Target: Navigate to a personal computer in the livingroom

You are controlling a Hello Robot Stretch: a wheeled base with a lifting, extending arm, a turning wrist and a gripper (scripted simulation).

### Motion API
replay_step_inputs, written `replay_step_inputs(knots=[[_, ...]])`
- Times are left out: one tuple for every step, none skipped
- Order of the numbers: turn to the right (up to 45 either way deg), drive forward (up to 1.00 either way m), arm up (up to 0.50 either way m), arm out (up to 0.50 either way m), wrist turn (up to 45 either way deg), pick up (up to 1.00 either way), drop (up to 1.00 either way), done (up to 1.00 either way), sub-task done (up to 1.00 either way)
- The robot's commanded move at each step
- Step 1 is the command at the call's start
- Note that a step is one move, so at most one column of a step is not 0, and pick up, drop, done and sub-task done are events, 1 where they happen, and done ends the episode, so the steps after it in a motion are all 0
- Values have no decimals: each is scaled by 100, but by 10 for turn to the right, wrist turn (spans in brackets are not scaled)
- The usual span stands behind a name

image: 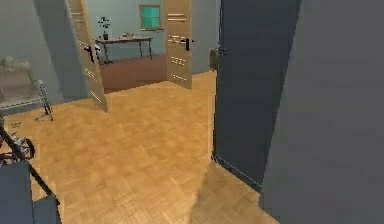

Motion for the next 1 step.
replay_step_inputs(knots=[[0, 75, 0, 0, 0, 0, 0, 0, 0]])
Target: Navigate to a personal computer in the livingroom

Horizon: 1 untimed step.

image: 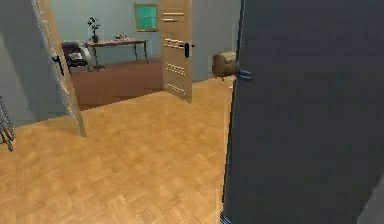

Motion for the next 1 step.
replay_step_inputs(knots=[[-210, 0, 0, 0, 0, 0, 0, 0, 0]])
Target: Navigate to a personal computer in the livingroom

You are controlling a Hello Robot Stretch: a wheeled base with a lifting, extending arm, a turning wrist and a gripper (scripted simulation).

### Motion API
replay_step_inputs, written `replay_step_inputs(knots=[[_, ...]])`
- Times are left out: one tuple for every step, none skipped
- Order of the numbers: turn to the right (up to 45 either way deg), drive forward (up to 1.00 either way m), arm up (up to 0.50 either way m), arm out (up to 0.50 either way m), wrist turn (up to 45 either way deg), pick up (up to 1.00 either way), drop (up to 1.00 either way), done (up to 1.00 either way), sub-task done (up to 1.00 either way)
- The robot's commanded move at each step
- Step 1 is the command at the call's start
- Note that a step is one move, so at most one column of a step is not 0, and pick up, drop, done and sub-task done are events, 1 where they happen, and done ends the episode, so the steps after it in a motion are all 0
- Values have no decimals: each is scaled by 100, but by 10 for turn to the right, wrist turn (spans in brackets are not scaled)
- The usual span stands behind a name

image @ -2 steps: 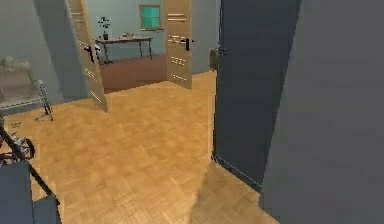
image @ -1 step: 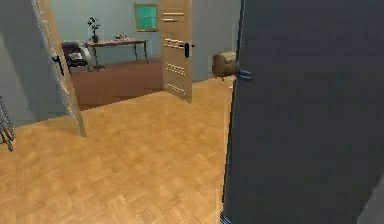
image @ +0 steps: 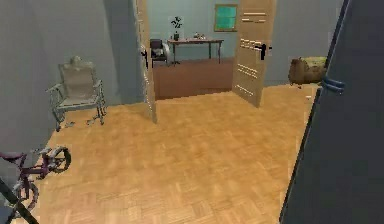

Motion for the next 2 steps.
replay_step_inputs(knots=[[0, 95, 0, 0, 0, 0, 0, 0, 0], [120, 0, 0, 0, 0, 0, 0, 0, 0]])
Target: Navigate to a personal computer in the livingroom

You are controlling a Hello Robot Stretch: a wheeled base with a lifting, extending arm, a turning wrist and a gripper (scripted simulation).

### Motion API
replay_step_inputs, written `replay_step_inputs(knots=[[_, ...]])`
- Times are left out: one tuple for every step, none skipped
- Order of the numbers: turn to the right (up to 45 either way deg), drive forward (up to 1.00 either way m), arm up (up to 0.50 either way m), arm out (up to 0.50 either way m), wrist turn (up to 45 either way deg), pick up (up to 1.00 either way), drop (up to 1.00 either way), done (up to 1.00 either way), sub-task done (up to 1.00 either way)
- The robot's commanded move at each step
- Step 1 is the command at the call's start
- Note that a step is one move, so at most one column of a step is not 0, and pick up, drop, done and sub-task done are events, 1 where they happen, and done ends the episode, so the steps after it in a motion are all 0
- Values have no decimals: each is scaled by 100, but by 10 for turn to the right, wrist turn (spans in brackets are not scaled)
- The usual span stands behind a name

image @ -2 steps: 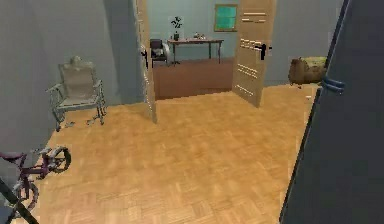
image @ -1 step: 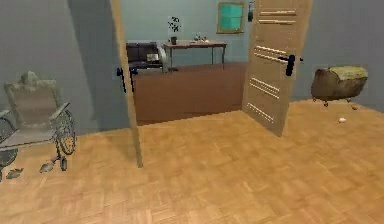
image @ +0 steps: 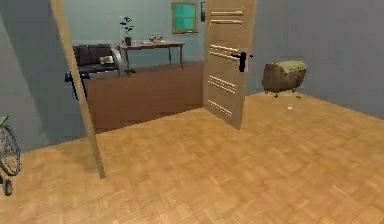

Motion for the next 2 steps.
replay_step_inputs(knots=[[0, 100, 0, 0, 0, 0, 0, 0, 0], [0, 75, 0, 0, 0, 0, 0, 0, 0]])
